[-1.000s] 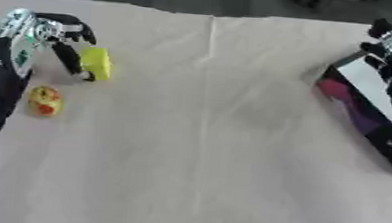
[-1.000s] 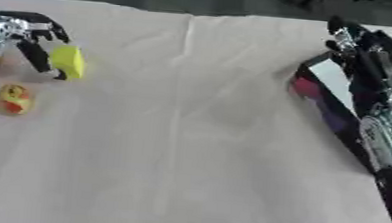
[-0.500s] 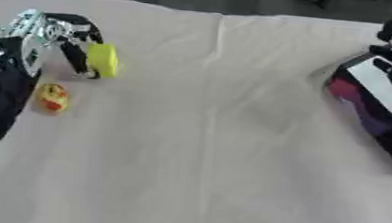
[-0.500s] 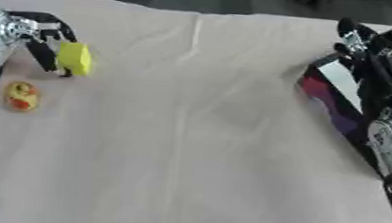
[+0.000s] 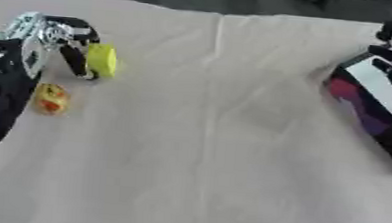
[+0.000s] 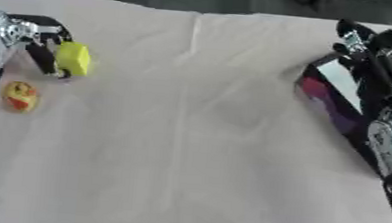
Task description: Pick up the objects with one hand, pass them to the other hand, and then place them into the box on the other side of the table.
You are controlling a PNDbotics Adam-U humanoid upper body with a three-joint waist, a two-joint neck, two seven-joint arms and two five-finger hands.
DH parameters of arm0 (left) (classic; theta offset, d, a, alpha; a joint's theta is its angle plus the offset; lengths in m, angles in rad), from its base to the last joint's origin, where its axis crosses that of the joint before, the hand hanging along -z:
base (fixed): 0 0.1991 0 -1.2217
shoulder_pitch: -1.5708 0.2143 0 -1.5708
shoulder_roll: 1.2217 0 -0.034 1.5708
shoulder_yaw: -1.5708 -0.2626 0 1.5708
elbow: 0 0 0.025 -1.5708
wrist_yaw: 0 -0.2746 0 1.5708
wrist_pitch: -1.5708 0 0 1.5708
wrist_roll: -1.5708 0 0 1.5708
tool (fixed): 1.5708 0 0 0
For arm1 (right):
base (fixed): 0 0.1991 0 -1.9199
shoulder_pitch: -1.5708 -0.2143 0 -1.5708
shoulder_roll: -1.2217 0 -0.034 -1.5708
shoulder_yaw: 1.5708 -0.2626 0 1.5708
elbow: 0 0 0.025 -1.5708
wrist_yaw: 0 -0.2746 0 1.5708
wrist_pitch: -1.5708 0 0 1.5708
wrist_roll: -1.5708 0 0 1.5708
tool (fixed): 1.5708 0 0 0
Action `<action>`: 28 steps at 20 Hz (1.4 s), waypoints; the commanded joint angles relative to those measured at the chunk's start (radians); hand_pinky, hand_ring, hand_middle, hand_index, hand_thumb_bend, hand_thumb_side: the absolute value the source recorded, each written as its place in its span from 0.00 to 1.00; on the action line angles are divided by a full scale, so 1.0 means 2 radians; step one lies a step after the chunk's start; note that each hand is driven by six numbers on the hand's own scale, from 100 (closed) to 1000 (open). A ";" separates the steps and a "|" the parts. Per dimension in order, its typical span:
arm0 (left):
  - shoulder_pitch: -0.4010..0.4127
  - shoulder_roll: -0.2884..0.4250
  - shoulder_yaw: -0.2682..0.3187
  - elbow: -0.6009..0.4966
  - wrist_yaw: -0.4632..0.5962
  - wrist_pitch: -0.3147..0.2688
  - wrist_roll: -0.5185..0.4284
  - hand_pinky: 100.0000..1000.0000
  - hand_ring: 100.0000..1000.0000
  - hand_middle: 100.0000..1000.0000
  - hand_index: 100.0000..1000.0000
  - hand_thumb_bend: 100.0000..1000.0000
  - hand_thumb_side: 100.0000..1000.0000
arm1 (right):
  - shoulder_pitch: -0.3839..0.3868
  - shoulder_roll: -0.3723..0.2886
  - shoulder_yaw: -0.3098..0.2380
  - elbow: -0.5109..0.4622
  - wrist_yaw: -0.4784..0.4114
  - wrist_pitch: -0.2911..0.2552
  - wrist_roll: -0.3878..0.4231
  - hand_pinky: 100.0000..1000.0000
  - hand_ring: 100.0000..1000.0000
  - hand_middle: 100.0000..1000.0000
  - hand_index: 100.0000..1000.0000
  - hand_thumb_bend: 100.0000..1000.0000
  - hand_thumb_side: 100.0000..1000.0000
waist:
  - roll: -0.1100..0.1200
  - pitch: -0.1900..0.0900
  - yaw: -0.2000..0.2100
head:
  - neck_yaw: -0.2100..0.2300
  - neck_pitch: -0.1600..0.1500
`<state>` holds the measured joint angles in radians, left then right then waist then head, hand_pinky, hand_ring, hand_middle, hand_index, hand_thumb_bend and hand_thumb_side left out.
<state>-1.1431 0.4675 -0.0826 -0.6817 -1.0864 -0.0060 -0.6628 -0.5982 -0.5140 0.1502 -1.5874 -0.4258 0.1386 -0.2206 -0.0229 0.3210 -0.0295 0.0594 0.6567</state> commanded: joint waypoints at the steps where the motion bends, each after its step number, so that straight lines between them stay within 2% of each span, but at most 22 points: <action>1: -0.008 0.006 0.000 -0.007 -0.001 -0.005 0.000 0.78 0.81 0.72 0.51 0.17 0.00 | -0.007 -0.007 -0.002 -0.006 0.002 -0.002 0.003 0.95 0.88 0.87 0.88 0.21 0.56 | 0.001 -0.013 0.000 | -0.001 -0.004; 7: -0.009 0.007 -0.003 -0.019 0.001 -0.011 0.018 0.77 0.78 0.69 0.47 0.14 0.00 | -0.007 -0.009 -0.002 -0.007 0.001 -0.002 0.004 0.95 0.88 0.87 0.88 0.20 0.56 | 0.000 -0.020 0.002 | -0.003 -0.001; 19: -0.012 0.018 -0.016 -0.061 0.058 -0.022 0.019 0.76 0.75 0.67 0.46 0.12 0.00 | -0.007 -0.014 -0.002 -0.008 0.000 -0.003 0.005 0.95 0.88 0.87 0.88 0.19 0.55 | 0.000 -0.035 0.011 | -0.019 0.014; 20: -0.011 0.019 -0.018 -0.066 0.064 -0.022 0.021 0.76 0.74 0.67 0.46 0.12 0.00 | -0.007 -0.014 -0.003 -0.009 -0.001 -0.004 0.004 0.95 0.88 0.87 0.88 0.21 0.58 | 0.000 -0.036 0.012 | -0.020 0.014; 24: 0.001 0.027 -0.025 -0.097 0.110 -0.021 0.040 0.76 0.72 0.65 0.46 0.09 0.00 | -0.011 -0.018 -0.007 -0.014 0.000 -0.008 0.001 0.95 0.88 0.87 0.88 0.19 0.54 | 0.000 -0.040 0.015 | -0.024 0.018; 28: 0.019 0.033 -0.033 -0.126 0.165 -0.008 0.080 0.75 0.68 0.63 0.46 0.07 0.00 | -0.028 -0.021 -0.008 -0.026 0.020 -0.009 0.000 0.95 0.88 0.88 0.88 0.20 0.50 | 0.000 -0.045 0.017 | -0.030 0.017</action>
<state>-1.0893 0.4975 -0.1458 -0.8989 -0.7901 -0.0282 -0.5274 -0.6353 -0.5223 0.1483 -1.6125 -0.4001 0.1246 -0.2216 -0.0242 0.2613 0.0030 0.0042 0.6916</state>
